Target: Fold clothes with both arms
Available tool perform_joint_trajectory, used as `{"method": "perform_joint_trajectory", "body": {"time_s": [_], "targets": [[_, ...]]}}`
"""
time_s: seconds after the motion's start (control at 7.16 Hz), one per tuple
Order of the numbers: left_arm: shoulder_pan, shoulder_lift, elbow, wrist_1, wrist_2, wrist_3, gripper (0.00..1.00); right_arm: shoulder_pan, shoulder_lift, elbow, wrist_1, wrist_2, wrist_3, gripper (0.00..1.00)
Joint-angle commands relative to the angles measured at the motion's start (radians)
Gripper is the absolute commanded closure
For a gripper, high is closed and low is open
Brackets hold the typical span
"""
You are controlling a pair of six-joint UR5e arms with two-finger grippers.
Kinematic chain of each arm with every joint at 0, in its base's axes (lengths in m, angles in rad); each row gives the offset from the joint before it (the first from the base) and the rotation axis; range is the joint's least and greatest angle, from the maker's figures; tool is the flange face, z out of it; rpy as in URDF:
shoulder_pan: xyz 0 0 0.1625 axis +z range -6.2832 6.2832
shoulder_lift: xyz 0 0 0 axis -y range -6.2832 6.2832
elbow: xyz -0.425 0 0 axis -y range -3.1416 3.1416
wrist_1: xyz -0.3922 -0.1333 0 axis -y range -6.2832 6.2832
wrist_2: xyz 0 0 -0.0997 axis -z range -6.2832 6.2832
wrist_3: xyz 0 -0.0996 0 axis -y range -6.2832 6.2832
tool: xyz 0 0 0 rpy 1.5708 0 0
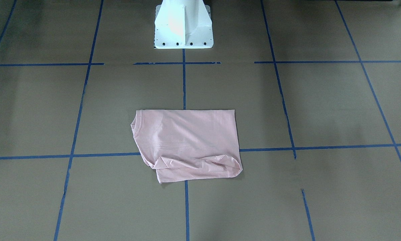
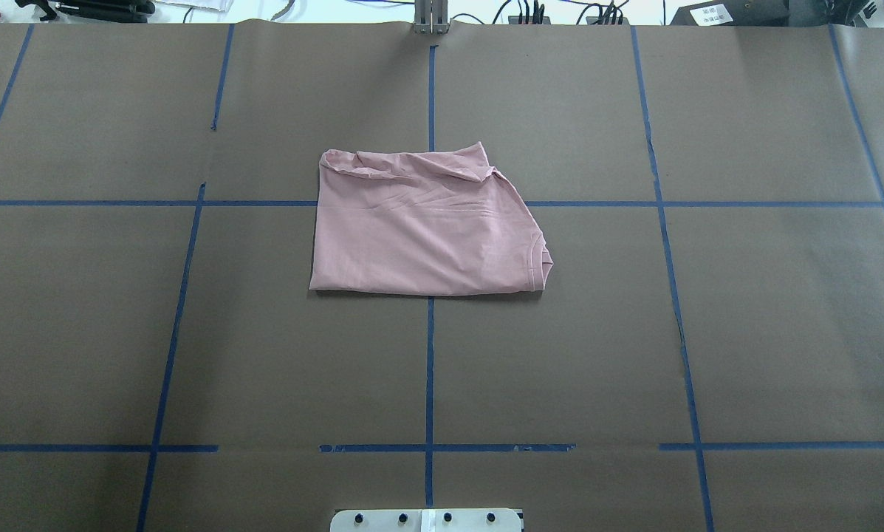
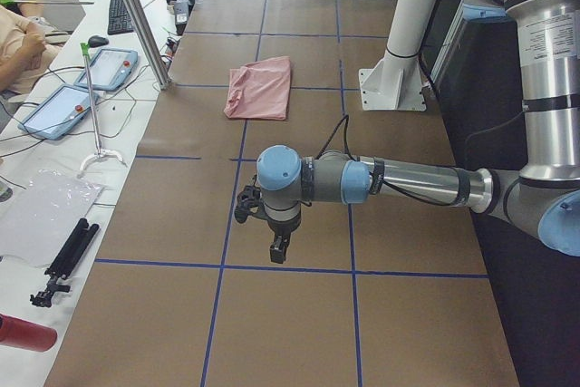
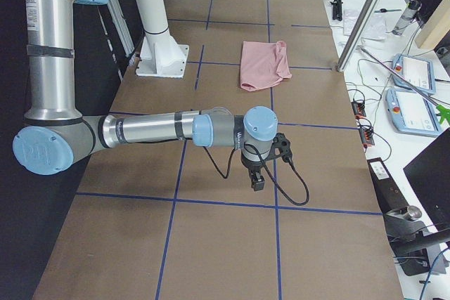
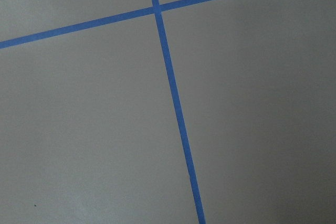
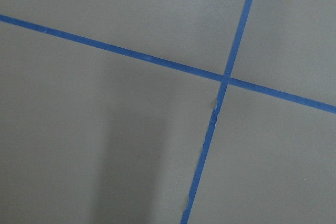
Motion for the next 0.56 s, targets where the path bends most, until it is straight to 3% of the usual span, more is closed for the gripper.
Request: {"method": "perform_joint_trajectory", "body": {"time_s": [0.0,0.42], "targets": [[-0.002,0.002,-0.006,0.002,-0.001,0.0,0.0,-0.017,-0.002,0.001,0.0,-0.011,0.003,0.0],[-0.005,0.005,-0.023,0.003,-0.001,0.0,0.0,-0.022,-0.002,0.003,0.0,-0.034,0.006,0.0]]}}
